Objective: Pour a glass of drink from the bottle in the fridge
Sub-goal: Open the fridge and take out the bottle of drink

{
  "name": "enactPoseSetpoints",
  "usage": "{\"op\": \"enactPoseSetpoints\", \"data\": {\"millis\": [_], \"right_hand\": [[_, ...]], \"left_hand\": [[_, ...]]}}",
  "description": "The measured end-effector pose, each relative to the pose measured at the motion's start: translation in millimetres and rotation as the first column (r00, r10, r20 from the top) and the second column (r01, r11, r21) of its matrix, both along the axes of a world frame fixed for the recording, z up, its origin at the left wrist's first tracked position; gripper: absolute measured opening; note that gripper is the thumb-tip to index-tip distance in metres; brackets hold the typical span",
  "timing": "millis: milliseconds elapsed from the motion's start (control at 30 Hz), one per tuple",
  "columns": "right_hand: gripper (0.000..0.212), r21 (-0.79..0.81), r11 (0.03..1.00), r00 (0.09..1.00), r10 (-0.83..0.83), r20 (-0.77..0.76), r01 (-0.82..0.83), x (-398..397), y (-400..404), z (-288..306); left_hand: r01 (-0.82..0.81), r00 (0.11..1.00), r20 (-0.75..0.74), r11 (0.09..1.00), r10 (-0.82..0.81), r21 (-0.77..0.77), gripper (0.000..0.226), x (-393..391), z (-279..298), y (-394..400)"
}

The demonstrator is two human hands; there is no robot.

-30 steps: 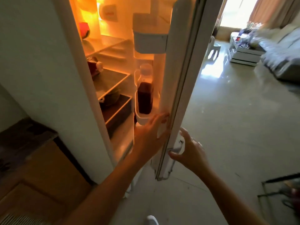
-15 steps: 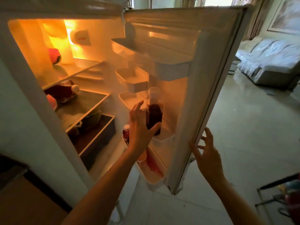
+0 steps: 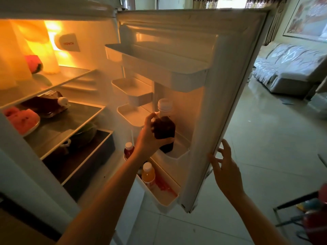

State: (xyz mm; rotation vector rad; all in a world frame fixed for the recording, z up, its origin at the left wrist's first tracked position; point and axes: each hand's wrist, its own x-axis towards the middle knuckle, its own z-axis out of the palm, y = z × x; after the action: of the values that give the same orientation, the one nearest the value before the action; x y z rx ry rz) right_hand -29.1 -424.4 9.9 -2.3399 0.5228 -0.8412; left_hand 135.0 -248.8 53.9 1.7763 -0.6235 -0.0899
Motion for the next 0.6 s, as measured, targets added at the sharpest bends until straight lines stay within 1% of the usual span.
{"op": "enactPoseSetpoints", "data": {"millis": [67, 167, 300, 367, 467, 600], "right_hand": [[0.064, -0.009, 1.000, 1.000, -0.007, -0.010, 0.007, 1, -1, -2], [0.063, -0.010, 1.000, 1.000, -0.016, -0.011, 0.016, 2, -1, -4], [0.063, -0.017, 0.999, 0.998, -0.032, -0.046, 0.032, 4, -2, -5], [0.062, -0.001, 0.999, 0.997, -0.041, -0.067, 0.041, 6, -3, -5], [0.062, 0.014, 0.997, 0.992, -0.073, -0.100, 0.075, 8, -6, 0], [0.063, -0.003, 0.992, 0.981, -0.127, -0.147, 0.128, 11, -17, 11]], "left_hand": [[-0.047, 0.997, 0.054, 0.998, 0.049, -0.039, 0.093, -6, -2, 0], [-0.076, 0.987, 0.137, 0.995, 0.085, -0.066, 0.092, -15, -3, 5], [-0.112, 0.980, 0.141, 0.976, 0.140, -0.187, 0.090, -31, 5, 11], [-0.109, 0.979, 0.147, 0.969, 0.144, -0.221, 0.091, -38, 14, 14], [-0.085, 0.980, 0.157, 0.973, 0.120, -0.215, 0.091, -49, 24, 22], [-0.039, 0.985, 0.162, 0.988, 0.063, -0.146, 0.094, -68, 23, 36]]}}
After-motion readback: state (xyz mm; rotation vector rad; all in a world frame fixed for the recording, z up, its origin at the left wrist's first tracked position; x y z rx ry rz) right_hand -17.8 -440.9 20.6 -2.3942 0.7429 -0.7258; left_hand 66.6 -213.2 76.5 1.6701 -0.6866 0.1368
